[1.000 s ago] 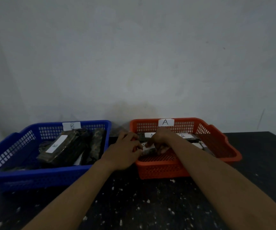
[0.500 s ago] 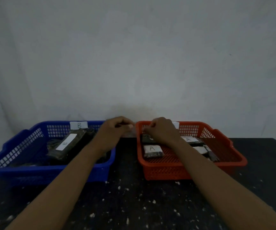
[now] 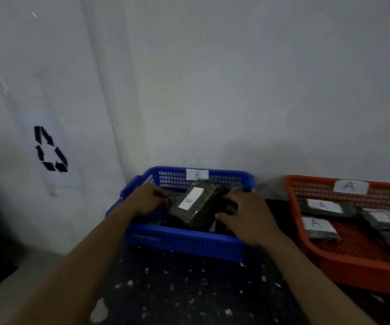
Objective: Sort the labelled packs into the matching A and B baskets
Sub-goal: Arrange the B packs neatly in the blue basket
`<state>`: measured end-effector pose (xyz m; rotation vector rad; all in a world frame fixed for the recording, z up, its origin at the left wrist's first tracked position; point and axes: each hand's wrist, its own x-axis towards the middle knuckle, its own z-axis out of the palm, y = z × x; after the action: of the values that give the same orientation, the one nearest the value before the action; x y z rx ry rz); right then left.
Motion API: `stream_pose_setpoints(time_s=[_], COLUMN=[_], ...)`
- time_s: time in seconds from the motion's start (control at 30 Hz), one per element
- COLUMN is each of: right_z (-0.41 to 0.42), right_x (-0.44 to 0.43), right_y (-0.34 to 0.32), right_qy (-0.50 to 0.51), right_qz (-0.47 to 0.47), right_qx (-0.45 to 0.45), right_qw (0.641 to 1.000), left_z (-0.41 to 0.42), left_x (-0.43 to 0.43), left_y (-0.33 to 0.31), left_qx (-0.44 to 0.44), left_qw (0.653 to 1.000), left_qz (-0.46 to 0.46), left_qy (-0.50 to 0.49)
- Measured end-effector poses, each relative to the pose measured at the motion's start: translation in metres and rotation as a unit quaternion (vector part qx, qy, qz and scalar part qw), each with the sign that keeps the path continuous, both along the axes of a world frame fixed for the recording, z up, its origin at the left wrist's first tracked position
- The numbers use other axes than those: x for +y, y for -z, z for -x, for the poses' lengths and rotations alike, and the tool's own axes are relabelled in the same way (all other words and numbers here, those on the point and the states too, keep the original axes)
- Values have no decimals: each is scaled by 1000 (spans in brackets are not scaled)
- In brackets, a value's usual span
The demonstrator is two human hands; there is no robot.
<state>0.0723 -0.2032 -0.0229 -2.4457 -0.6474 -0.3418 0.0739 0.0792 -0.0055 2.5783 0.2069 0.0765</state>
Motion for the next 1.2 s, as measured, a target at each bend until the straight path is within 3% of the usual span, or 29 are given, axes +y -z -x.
stream_pose_setpoints(time_s=[0.23, 0.33, 0.4, 0.47, 0.67, 0.7, 0.77, 0.83, 1.0, 1.1, 1.2], right_z=[1, 2, 1, 1, 4, 4, 5, 6, 6, 6, 6], right_x=[-3, -3, -2, -2, -3, -3, -2, -2, -1, -1, -1], right_y=[-2, 0, 1, 2, 0, -1, -1, -2, -3, -4, -4], right_qy=[-12, -12, -9, -4, -1, 0, 2, 2, 3, 3, 0], right_qz=[-26, -39, -46, -56, -51, -48, -45, -44, -49, -49, -42], right_qx=[-20, -29, -29, -21, -20, -18, -18, -23, -29, -43, -43], right_qw=[999, 999, 998, 998, 998, 999, 999, 999, 998, 998, 998], left_z=[-38, -40, -37, -34, -40, -40, -39, -40, -52, -66, -75], left_x=[-12, -5, 0, 4, 4, 3, 5, 2, -3, -8, -13], left_y=[7, 11, 9, 7, 8, 9, 9, 14, 5, 3, 15], left_qx=[77, 62, 56, 38, -17, -11, 28, 37, 41, 112, 82], left_qw=[997, 991, 960, 931, 926, 936, 978, 994, 997, 987, 979], left_qz=[5, 113, 273, 360, 362, 331, 175, 68, 62, -41, -135], left_qy=[32, 22, -7, -42, -109, -121, -112, -83, 15, 107, 128])
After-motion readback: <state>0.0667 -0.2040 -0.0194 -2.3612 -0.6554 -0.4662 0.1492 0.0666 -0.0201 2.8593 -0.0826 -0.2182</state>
